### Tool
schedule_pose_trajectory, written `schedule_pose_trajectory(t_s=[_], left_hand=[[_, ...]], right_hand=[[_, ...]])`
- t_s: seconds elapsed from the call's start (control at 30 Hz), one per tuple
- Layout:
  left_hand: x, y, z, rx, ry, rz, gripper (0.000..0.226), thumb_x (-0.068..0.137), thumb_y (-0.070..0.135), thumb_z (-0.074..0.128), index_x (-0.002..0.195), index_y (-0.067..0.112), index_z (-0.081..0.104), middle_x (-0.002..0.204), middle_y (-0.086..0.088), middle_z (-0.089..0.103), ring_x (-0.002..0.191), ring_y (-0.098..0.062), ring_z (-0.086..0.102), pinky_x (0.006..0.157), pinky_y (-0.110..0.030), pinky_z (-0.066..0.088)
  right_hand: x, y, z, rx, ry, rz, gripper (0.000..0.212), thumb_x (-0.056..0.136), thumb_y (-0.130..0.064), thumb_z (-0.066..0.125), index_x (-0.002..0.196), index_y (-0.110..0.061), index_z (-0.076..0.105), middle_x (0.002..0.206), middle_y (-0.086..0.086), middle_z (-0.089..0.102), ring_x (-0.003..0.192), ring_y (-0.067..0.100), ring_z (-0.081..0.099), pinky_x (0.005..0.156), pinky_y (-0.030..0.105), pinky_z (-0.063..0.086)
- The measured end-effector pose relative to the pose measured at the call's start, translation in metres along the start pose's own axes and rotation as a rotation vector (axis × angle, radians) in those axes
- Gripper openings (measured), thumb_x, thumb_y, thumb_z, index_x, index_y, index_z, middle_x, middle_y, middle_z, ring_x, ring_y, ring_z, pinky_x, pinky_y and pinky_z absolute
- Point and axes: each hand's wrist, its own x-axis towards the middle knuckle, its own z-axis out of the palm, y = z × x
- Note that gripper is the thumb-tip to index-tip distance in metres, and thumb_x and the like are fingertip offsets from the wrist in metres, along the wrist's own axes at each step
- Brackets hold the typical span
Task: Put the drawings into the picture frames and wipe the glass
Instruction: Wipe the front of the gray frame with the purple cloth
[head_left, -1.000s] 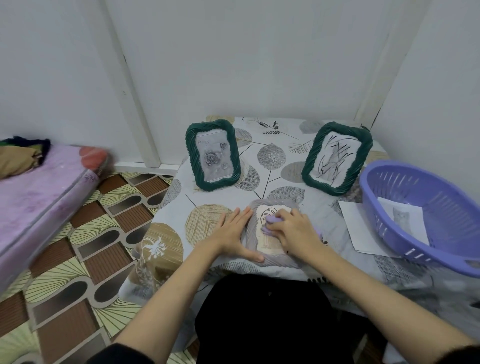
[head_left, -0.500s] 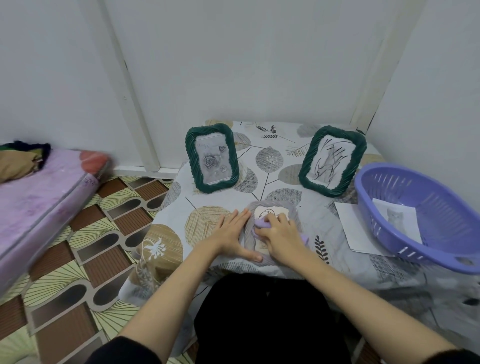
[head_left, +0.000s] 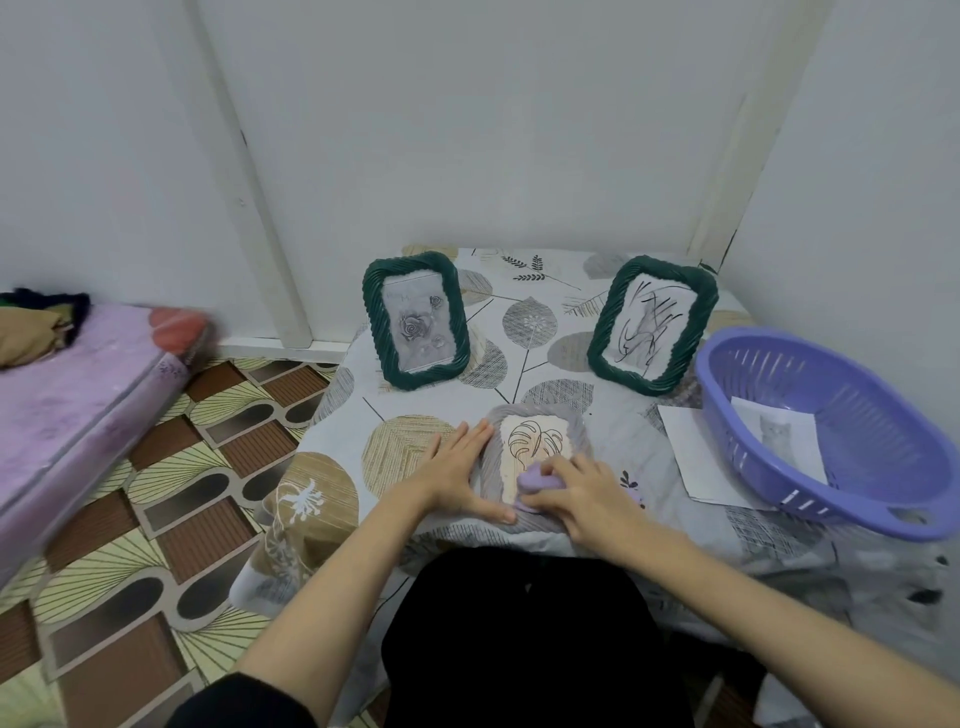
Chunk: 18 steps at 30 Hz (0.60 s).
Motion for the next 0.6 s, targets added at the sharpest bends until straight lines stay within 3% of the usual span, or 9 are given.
schedule_pose_trajectory(t_s=[0.07,0.2,0.27,0.43,0.53,0.6], left_hand=[[-0.001,0.001,0.000,0.003,-0.008,-0.001,0.126,0.057,0.066,0.071,0.148,0.023,-0.005,0.157,0.008,-0.008,0.144,-0.011,-0.013,0.117,-0.042,-0.013],[-0.002,0.002,0.000,0.010,-0.008,-0.007,0.127,0.056,0.069,0.069,0.148,0.024,-0.006,0.157,0.009,-0.010,0.144,-0.010,-0.014,0.117,-0.042,-0.014],[-0.002,0.002,0.000,0.008,-0.005,-0.008,0.127,0.056,0.069,0.069,0.148,0.024,-0.006,0.157,0.009,-0.009,0.144,-0.010,-0.014,0.117,-0.042,-0.014],[-0.003,0.003,-0.001,0.002,-0.012,-0.002,0.126,0.057,0.069,0.068,0.148,0.024,-0.007,0.157,0.009,-0.010,0.144,-0.010,-0.014,0.117,-0.042,-0.014],[-0.003,0.004,-0.001,0.000,-0.007,-0.001,0.126,0.057,0.069,0.068,0.148,0.024,-0.007,0.157,0.009,-0.010,0.144,-0.010,-0.014,0.117,-0.041,-0.015],[-0.004,0.004,-0.001,-0.003,-0.003,-0.002,0.126,0.057,0.069,0.069,0.148,0.024,-0.006,0.157,0.008,-0.009,0.144,-0.010,-0.013,0.117,-0.041,-0.014]], right_hand=[[-0.007,0.008,-0.007,-0.086,0.011,-0.034,0.031,0.074,-0.040,0.038,0.075,-0.046,0.069,0.084,-0.008,0.063,0.074,0.013,0.049,0.051,0.024,0.044],[0.004,0.027,-0.017,-0.215,0.031,0.039,0.029,0.073,-0.035,0.043,0.067,-0.039,0.071,0.076,-0.003,0.063,0.061,0.020,0.056,0.048,0.024,0.042],[0.007,0.021,-0.012,-0.179,0.049,0.065,0.018,0.073,-0.038,0.053,0.069,-0.038,0.071,0.077,-0.002,0.062,0.062,0.020,0.055,0.047,0.027,0.041],[-0.017,0.023,-0.008,-0.108,0.141,-0.036,0.031,0.077,-0.036,0.039,0.072,-0.038,0.069,0.080,-0.003,0.063,0.072,0.018,0.049,0.050,0.025,0.042],[-0.009,0.033,-0.008,-0.192,0.136,0.049,0.018,0.070,-0.024,0.053,0.070,-0.032,0.069,0.078,0.000,0.062,0.069,0.021,0.046,0.049,0.027,0.041],[-0.003,0.027,-0.001,-0.183,0.146,0.093,0.020,0.074,-0.030,0.050,0.070,-0.031,0.069,0.079,0.000,0.061,0.072,0.019,0.039,0.050,0.027,0.041]])
